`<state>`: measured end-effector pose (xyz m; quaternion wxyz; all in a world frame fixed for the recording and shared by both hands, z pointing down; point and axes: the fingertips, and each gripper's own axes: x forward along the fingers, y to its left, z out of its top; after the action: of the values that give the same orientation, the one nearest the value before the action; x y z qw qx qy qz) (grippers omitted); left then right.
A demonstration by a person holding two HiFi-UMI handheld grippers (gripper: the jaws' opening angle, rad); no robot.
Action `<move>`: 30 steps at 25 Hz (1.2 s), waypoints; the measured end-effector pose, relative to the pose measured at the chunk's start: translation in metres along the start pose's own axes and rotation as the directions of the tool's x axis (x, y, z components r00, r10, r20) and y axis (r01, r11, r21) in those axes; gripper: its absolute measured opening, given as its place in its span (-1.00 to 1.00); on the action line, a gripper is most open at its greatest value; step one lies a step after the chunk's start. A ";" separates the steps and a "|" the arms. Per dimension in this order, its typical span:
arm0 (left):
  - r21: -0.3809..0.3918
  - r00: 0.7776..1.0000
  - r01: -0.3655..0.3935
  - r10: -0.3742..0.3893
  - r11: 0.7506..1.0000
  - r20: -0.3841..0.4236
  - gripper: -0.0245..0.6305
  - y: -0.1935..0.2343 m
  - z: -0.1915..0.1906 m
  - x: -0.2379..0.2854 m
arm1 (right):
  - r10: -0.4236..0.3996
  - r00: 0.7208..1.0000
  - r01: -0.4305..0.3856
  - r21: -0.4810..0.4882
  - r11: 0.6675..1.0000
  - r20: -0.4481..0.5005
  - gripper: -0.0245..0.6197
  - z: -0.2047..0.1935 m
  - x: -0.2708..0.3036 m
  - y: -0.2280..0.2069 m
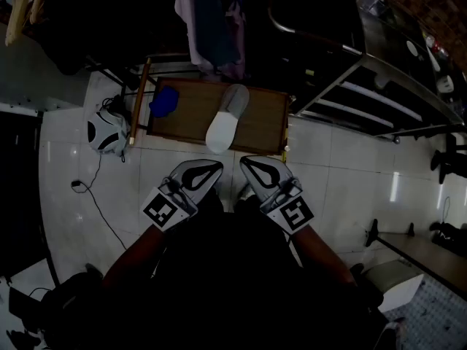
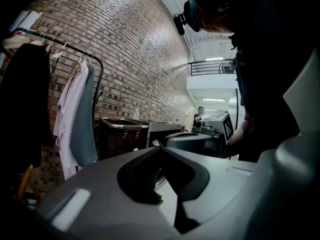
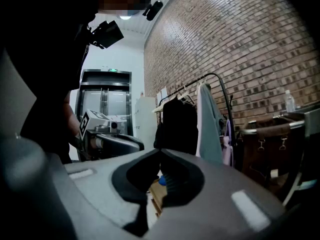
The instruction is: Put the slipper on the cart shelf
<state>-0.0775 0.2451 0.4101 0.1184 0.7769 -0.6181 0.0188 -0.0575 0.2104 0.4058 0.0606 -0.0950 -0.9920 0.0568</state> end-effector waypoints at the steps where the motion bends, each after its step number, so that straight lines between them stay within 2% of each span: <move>1: -0.004 1.000 0.006 -0.006 1.000 -0.002 -0.92 0.007 -0.003 -0.003 | -0.004 1.000 0.004 0.004 1.000 -0.012 -0.91 -0.003 0.006 0.000; 7: -0.022 0.999 0.034 -0.034 0.999 0.019 -0.92 0.067 -0.010 -0.025 | -0.033 0.997 0.033 0.002 0.999 -0.069 -0.91 -0.013 0.062 -0.002; 11: 0.028 0.997 0.074 -0.075 0.997 0.016 -0.92 0.118 -0.012 -0.042 | -0.070 0.992 0.070 -0.001 0.998 -0.103 -0.91 -0.013 0.117 -0.006; 15: 0.025 0.993 0.106 -0.107 0.994 0.046 -0.92 0.162 -0.009 -0.047 | -0.110 0.982 0.120 0.056 0.991 -0.156 -0.91 -0.023 0.156 -0.011; 18: 0.007 0.989 0.141 -0.141 0.990 0.032 -0.92 0.178 -0.017 -0.046 | -0.145 0.971 0.169 0.119 0.978 -0.189 -0.91 -0.044 0.165 -0.025; 22: -0.004 0.984 0.177 -0.177 0.984 0.007 -0.90 0.183 -0.031 -0.044 | -0.173 0.952 0.233 0.233 0.944 -0.252 -0.88 -0.090 0.158 -0.043; 28: -0.026 0.987 0.159 -0.160 0.987 -0.016 -0.88 0.190 -0.043 -0.025 | -0.171 0.901 0.333 0.381 0.862 -0.400 -0.85 -0.179 0.143 -0.073; 30: -0.036 0.988 0.150 -0.151 0.988 -0.026 -0.89 0.192 -0.048 -0.020 | -0.162 0.883 0.362 0.420 0.832 -0.441 -0.70 -0.213 0.142 -0.085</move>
<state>-0.2621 0.2337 0.4839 0.1416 0.8188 -0.5563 0.0102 -0.1833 0.1764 0.6417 0.2846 0.0540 -0.9160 0.2777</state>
